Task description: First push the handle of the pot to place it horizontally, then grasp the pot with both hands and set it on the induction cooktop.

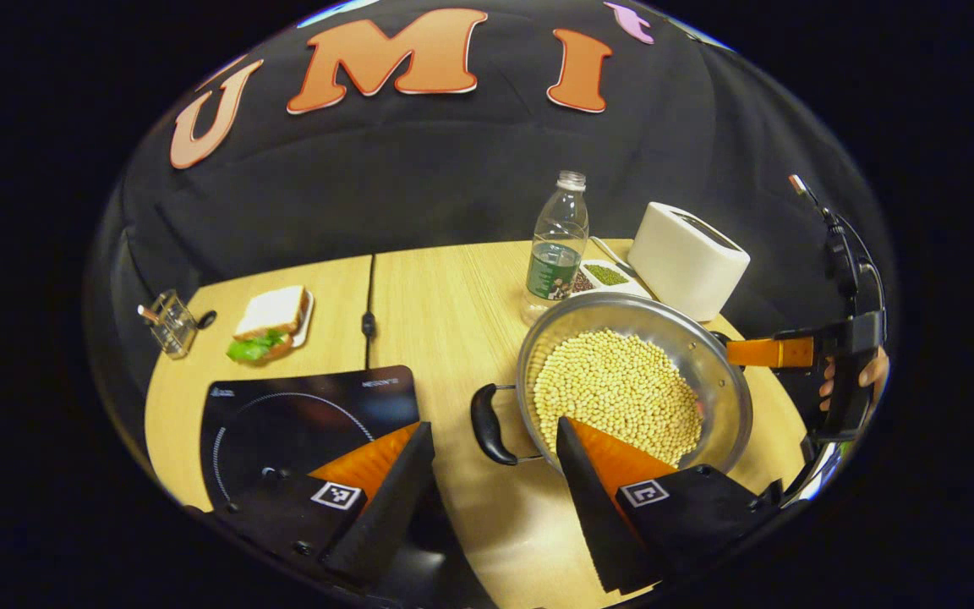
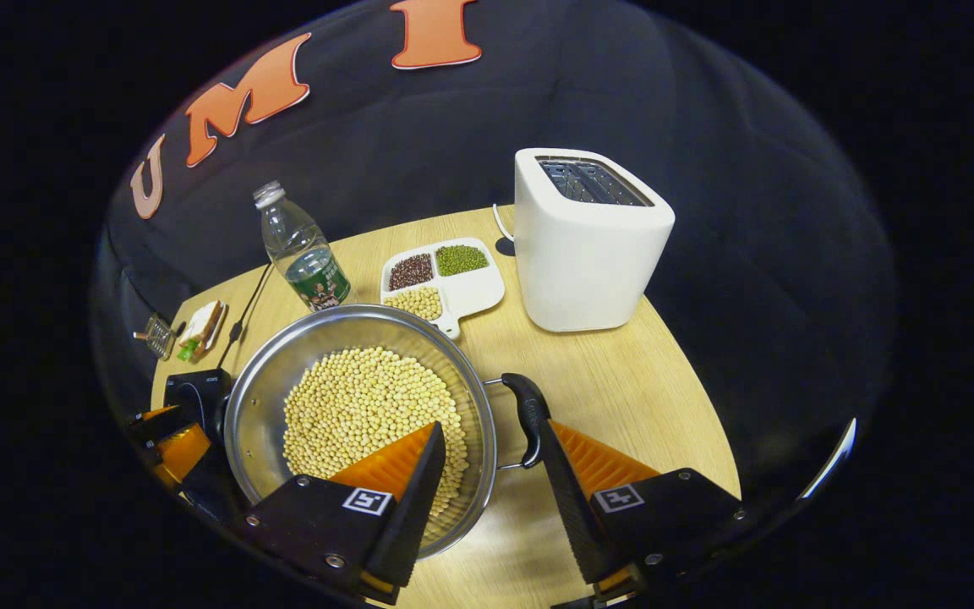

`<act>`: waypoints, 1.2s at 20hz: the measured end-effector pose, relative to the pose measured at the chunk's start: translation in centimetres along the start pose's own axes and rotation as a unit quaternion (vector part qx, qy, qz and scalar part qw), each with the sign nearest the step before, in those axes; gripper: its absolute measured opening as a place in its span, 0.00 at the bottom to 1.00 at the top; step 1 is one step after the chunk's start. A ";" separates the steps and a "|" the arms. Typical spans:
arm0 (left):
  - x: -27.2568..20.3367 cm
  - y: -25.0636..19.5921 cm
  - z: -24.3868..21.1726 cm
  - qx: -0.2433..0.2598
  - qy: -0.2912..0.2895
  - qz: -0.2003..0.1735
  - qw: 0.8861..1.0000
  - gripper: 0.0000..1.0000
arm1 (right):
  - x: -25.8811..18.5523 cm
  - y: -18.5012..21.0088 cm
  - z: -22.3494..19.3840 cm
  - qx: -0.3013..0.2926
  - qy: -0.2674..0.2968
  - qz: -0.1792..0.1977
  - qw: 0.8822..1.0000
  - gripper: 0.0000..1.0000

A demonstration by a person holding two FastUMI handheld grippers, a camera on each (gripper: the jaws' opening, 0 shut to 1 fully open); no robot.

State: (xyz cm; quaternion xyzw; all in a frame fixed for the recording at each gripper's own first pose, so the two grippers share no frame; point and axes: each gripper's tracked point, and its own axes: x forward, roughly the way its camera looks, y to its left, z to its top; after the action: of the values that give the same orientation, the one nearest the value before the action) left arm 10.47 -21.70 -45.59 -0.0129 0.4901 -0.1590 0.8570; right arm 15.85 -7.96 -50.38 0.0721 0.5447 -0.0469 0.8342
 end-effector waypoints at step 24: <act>9.9 1.4 -1.7 -0.021 0.015 0.064 0.998 0.92 | 5.2 -0.9 0.3 0.007 -0.006 -0.015 1.000 0.73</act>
State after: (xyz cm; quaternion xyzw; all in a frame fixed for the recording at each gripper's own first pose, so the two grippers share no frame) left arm 14.08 -22.97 -55.01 0.0030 0.5055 -0.0941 0.8577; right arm 18.03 -8.87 -55.06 0.0699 0.5399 -0.0637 0.8364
